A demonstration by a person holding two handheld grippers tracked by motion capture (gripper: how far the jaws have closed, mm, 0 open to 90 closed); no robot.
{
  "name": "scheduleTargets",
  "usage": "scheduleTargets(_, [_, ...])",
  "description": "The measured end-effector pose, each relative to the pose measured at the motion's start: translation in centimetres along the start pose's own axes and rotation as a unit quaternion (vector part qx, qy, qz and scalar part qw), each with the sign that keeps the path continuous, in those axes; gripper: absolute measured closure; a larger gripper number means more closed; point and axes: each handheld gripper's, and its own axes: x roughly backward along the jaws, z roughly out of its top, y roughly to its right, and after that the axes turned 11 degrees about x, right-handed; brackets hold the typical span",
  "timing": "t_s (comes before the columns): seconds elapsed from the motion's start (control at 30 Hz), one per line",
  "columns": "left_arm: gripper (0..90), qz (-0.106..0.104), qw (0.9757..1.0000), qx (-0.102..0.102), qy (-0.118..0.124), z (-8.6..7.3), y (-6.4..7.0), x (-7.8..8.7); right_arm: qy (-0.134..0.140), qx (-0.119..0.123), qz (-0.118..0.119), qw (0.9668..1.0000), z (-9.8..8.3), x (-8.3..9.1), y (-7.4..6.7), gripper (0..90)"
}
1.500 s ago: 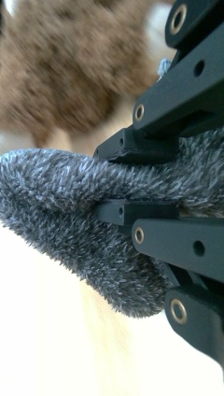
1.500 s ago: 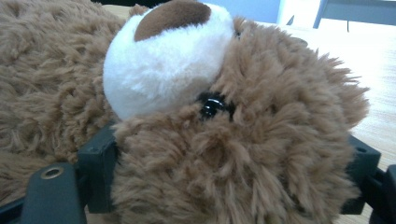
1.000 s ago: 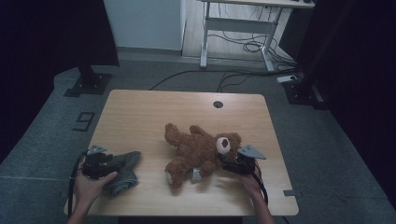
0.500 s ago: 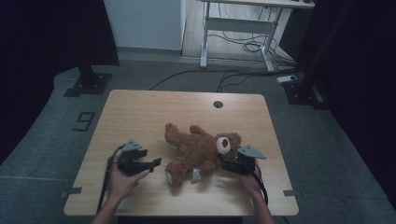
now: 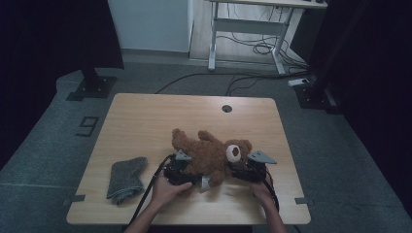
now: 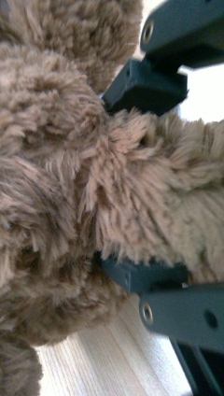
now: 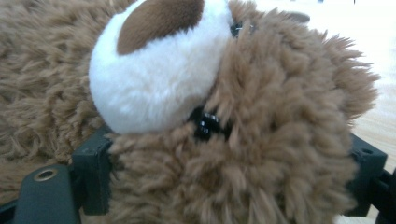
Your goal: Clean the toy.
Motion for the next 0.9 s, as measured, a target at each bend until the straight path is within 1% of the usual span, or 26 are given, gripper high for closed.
scheduleTargets(0.07, [41.0,0.010,0.9999,-0.010,0.003,-0.1,0.2,-0.1,-0.013,-0.001,0.001,0.9999,0.2,0.1,0.1,14.4])
scheduleTargets(0.1, [45.2,0.011,0.9998,-0.014,0.003,-0.1,0.2,-0.1,-0.016,-0.003,-0.001,0.9999,0.2,0.0,0.1,12.8])
scheduleTargets(0.17, [51.4,0.011,0.9998,-0.016,0.004,-0.1,0.1,-0.1,-0.030,-0.017,-0.002,0.9994,0.2,-0.2,0.2,9.3])
scheduleTargets(0.2, [53.4,0.009,0.9998,-0.016,0.006,0.0,0.0,-0.1,-0.034,-0.024,0.000,0.9991,0.1,-0.3,0.2,9.4])
scheduleTargets(0.27, [57.0,0.008,0.9998,-0.016,0.010,0.0,-0.1,-0.1,-0.032,-0.027,0.008,0.9991,0.1,-0.3,0.3,15.3])
scheduleTargets(0.33, [59.9,0.011,0.9997,-0.016,0.017,0.1,0.0,0.0,-0.022,-0.019,0.013,0.9995,0.1,-0.2,0.1,25.2])
scheduleTargets(0.37, [61.5,0.014,0.9995,-0.018,0.021,0.2,0.0,0.1,-0.011,-0.009,0.014,0.9998,0.1,-0.2,0.0,30.6])
scheduleTargets(0.43, [63.9,0.020,0.9992,-0.020,0.026,0.3,0.1,0.4,0.007,0.009,0.010,0.9999,0.3,-0.1,-0.4,36.7])
scheduleTargets(0.5, [64.7,0.021,0.9991,-0.022,0.029,0.4,-0.1,0.9,0.021,0.022,0.010,0.9995,0.6,-0.1,-0.6,38.9])
scheduleTargets(0.57, [65.1,0.024,0.9988,-0.025,0.033,0.6,-0.3,1.4,0.037,0.030,0.010,0.9988,1.1,-0.1,-0.9,39.3])
scheduleTargets(0.6, [65.1,0.024,0.9988,-0.025,0.033,0.6,-0.3,1.4,0.043,0.034,0.010,0.9985,1.3,-0.1,-1.0,39.2])
scheduleTargets(0.63, [65.1,0.030,0.9985,-0.026,0.039,1.0,-0.8,2.0,0.043,0.034,0.010,0.9985,1.3,-0.1,-1.0,39.2])
scheduleTargets(0.67, [65.1,0.035,0.9982,-0.026,0.042,1.3,-1.1,2.3,0.055,0.041,0.006,0.9976,1.9,-0.5,-1.2,39.1])
scheduleTargets(0.7, [65.0,0.041,0.9978,-0.025,0.045,1.7,-1.5,2.7,0.060,0.042,0.006,0.9973,2.3,-0.8,-1.4,38.9])
scheduleTargets(0.73, [64.8,0.048,0.9974,-0.021,0.049,2.3,-2.2,3.1,0.067,0.042,0.004,0.9969,3.0,-1.6,-1.6,38.1])
scheduleTargets(0.77, [64.6,0.052,0.9972,-0.018,0.051,2.7,-2.7,3.2,0.070,0.041,0.004,0.9967,3.3,-2.1,-1.7,37.7])
scheduleTargets(0.8, [64.5,0.056,0.9970,-0.010,0.052,3.4,-3.7,3.2,0.072,0.040,0.003,0.9966,3.6,-2.5,-1.7,37.1])
scheduleTargets(0.83, [64.0,0.056,0.9971,-0.004,0.051,3.7,-4.3,2.9,0.072,0.039,-0.003,0.9966,4.1,-3.4,-1.8,36.3])
scheduleTargets(0.9, [63.2,0.059,0.9973,0.004,0.043,3.8,-5.2,1.9,0.063,0.044,-0.012,0.9970,4.5,-4.5,-1.8,35.5])
